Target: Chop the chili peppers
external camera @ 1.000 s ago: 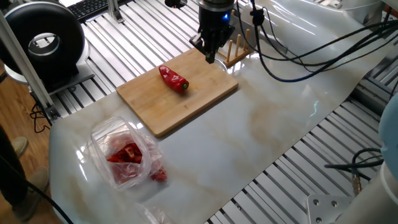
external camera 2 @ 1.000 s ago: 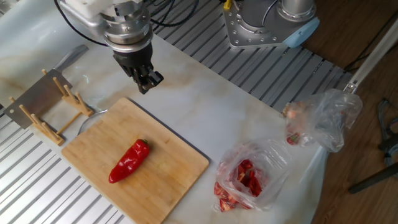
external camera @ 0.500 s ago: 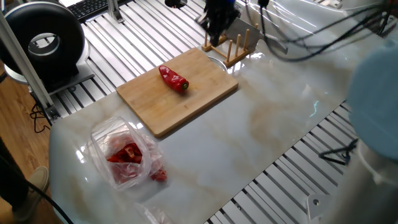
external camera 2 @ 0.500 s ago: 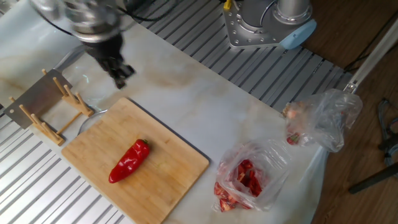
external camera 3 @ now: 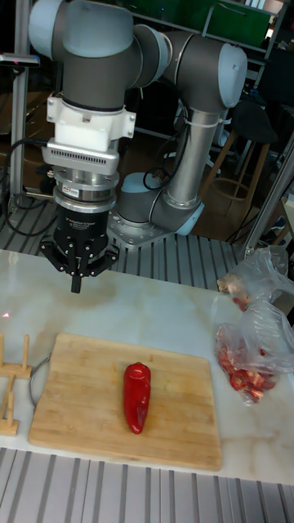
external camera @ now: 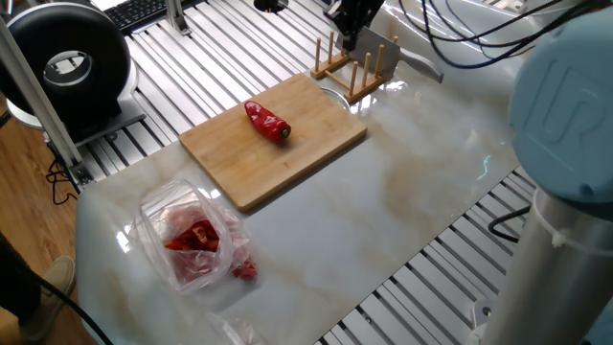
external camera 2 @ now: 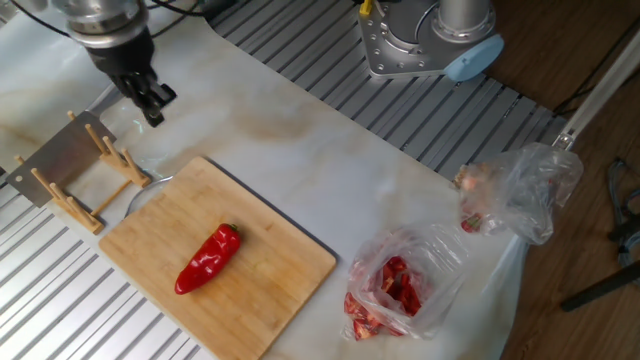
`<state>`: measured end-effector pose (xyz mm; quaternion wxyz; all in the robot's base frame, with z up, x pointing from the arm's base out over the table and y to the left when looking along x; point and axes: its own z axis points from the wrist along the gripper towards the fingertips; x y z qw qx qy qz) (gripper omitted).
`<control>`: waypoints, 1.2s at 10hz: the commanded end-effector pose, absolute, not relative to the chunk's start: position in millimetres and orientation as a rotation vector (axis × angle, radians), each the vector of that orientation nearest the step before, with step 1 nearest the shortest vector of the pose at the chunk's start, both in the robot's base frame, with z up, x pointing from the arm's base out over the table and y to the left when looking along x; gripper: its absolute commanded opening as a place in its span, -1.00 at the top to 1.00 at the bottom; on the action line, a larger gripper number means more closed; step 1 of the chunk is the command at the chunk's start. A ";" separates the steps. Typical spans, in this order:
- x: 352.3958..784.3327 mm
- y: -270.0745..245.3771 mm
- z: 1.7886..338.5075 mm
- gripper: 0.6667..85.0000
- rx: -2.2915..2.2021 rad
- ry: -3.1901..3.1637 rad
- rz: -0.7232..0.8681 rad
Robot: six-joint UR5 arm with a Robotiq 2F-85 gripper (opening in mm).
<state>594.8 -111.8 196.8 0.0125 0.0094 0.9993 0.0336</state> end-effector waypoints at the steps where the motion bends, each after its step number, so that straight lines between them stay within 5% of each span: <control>1: 592.5 -112.5 197.9 0.98 0.115 3.127 0.161; 9: 614.2 -140.3 213.4 0.98 0.222 3.152 0.230; 12: 625.7 -200.1 198.0 0.98 0.139 3.165 0.060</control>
